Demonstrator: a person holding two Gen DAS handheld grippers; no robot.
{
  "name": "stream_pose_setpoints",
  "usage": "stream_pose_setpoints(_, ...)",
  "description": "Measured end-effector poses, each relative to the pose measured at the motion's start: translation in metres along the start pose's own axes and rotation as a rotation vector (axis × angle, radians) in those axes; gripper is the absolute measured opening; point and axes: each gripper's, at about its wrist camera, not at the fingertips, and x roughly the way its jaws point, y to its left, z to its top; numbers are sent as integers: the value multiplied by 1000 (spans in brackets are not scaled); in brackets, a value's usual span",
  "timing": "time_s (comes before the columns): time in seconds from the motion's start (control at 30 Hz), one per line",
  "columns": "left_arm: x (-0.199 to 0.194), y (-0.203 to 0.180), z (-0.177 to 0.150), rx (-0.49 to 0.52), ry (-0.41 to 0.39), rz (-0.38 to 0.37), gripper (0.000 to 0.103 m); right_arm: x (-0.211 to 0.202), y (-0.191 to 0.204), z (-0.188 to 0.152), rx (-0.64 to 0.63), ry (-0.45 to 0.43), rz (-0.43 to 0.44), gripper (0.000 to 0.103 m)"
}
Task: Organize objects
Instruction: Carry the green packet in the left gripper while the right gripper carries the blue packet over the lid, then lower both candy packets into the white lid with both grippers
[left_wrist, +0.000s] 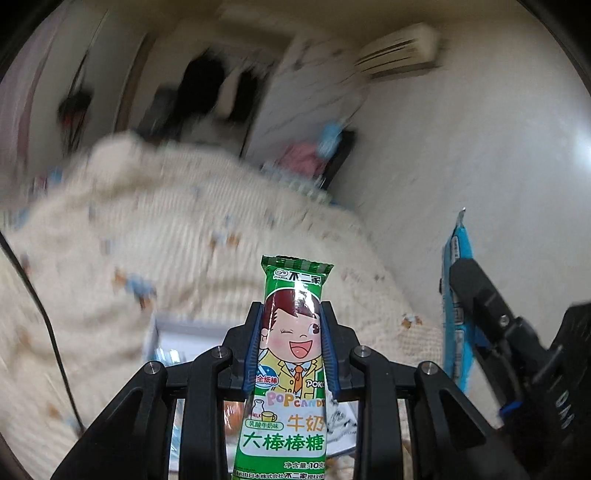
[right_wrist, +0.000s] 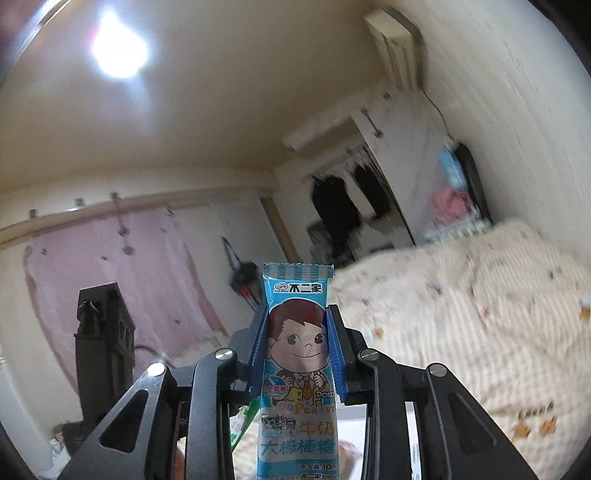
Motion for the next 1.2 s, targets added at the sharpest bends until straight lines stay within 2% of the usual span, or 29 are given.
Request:
stream_pose_setpoints(0.07,15,12,-13,-19,33,39,32,16,-13,-15,40,44,-39,32)
stream_pose_setpoints(0.17,27,33,-27,-42,41,109,32,39,-26,-37,79,120,-88,32)
stream_pose_setpoints(0.27,37,52,-37,-100,66,123,32,55,-27,-53,17,187,-131,32)
stream_pose_setpoints(0.37,39,62,-48,-82,16,248,32,64,-29,-60,-11,226,-167,32)
stream_pose_setpoints(0.4,41,65,-50,-85,12,260,32,69,-31,-63,-14,232,-182,32)
stream_pose_setpoints(0.53,52,72,-59,-109,38,264,32,88,-39,-72,-33,290,-242,32)
stream_pose_setpoints(0.67,63,65,-67,-48,64,307,31,104,-42,-89,-56,368,-266,32)
stream_pose_setpoints(0.93,72,69,-75,-36,104,336,31,103,-47,-101,-50,404,-294,32)
stream_pose_setpoints(1.2,71,76,-75,-74,110,303,32,104,-49,-100,-35,412,-291,32)
